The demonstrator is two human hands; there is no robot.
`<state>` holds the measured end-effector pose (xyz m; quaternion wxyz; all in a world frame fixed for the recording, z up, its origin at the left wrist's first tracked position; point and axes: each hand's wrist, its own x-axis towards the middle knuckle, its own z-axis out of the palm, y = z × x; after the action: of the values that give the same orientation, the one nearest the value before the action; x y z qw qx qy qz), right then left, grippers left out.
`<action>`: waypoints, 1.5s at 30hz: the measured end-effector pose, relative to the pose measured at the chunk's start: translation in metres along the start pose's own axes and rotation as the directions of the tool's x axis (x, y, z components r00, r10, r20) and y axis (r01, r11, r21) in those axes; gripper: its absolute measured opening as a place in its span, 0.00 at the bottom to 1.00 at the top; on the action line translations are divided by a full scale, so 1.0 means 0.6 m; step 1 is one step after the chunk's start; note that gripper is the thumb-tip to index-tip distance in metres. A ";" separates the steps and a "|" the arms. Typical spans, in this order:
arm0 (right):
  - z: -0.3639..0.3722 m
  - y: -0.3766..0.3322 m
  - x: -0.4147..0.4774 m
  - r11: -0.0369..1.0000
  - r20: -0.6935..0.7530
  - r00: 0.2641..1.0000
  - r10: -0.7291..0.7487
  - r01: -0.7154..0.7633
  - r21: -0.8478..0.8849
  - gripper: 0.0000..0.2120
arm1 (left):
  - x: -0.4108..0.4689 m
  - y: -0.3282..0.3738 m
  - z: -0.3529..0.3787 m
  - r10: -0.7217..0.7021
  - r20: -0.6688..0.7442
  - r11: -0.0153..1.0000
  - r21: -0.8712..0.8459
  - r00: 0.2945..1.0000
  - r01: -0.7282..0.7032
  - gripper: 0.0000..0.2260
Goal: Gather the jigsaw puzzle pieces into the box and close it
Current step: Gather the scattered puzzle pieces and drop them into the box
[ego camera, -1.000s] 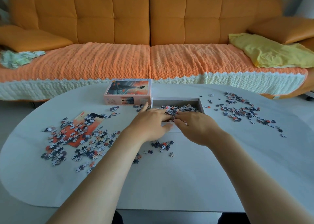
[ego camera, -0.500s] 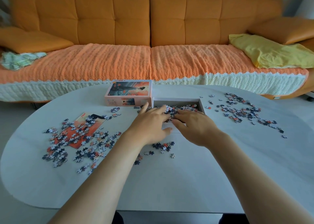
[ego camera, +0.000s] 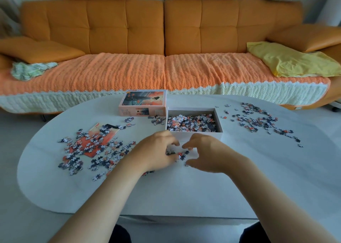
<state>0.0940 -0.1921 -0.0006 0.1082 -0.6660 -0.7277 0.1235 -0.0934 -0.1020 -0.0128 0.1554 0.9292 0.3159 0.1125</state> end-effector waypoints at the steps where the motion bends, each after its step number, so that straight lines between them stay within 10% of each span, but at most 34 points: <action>1: 0.006 -0.001 -0.002 0.999 0.025 0.999 0.033 -0.033 0.008 0.21 | -0.005 -0.004 0.005 -0.021 0.051 1.000 0.012 0.998 0.021 0.19; 6: 0.023 -0.028 0.003 0.994 -0.059 0.995 0.077 -0.073 0.078 0.06 | -0.021 0.003 0.011 -0.009 0.045 0.994 -0.104 0.999 0.013 0.12; 17: 0.024 -0.032 -0.004 0.986 -0.012 0.992 0.125 -0.122 0.117 0.12 | -0.070 -0.041 -0.042 -0.190 0.216 0.974 -0.083 0.958 0.211 0.21; 29: 0.016 -0.041 0.007 0.984 0.060 0.991 0.117 -0.124 0.127 0.21 | -0.073 -0.050 -0.048 -0.169 0.101 0.968 -0.169 0.980 0.184 0.21; 38: 0.029 -0.055 0.023 0.986 0.018 0.994 0.106 -0.108 0.126 0.07 | -0.062 -0.050 -0.016 -0.139 0.056 0.961 -0.234 0.989 0.148 0.16; 45: 0.015 -0.059 0.015 0.977 0.155 0.977 0.145 -0.167 0.136 0.38 | -0.067 -0.057 -0.037 -0.152 0.091 0.981 -0.104 0.984 0.161 0.26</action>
<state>0.0567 -0.1861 0.0020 0.0944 -0.7006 -0.6678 0.2331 -0.1503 -0.0969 -0.0088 0.2281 0.8952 0.3747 0.0790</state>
